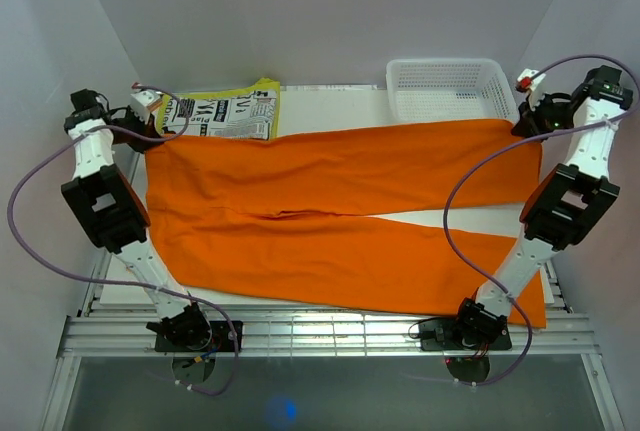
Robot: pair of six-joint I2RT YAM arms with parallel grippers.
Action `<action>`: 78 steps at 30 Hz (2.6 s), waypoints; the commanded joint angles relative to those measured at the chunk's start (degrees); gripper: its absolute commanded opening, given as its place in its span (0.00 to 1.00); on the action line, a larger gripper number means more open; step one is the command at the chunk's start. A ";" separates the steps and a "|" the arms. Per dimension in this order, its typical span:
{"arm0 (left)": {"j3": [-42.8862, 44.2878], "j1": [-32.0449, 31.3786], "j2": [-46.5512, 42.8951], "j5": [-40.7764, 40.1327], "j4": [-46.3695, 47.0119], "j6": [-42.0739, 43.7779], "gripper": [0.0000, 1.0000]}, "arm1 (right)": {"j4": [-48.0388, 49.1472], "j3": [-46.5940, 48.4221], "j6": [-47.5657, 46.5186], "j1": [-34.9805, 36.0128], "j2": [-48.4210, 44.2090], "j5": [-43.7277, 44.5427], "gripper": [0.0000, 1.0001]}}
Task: Fold and stack the trousers
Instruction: Fold the trousers
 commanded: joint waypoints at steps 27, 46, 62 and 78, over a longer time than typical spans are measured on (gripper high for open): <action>-58.45 21.43 -28.65 -7.77 9.75 19.53 0.00 | 10.17 -66.11 -30.06 -23.01 -31.52 16.84 0.08; -24.44 20.18 -23.63 2.68 -3.06 7.36 0.00 | -5.01 -34.98 -24.57 -21.05 -25.08 8.83 0.08; -42.08 25.47 -19.07 -11.53 -3.18 23.66 0.00 | 10.75 -73.20 -47.19 -29.95 -37.85 25.34 0.08; -41.74 27.56 -23.09 -5.15 -12.01 33.81 0.61 | 13.87 -63.64 -36.01 -23.53 -31.86 24.30 0.45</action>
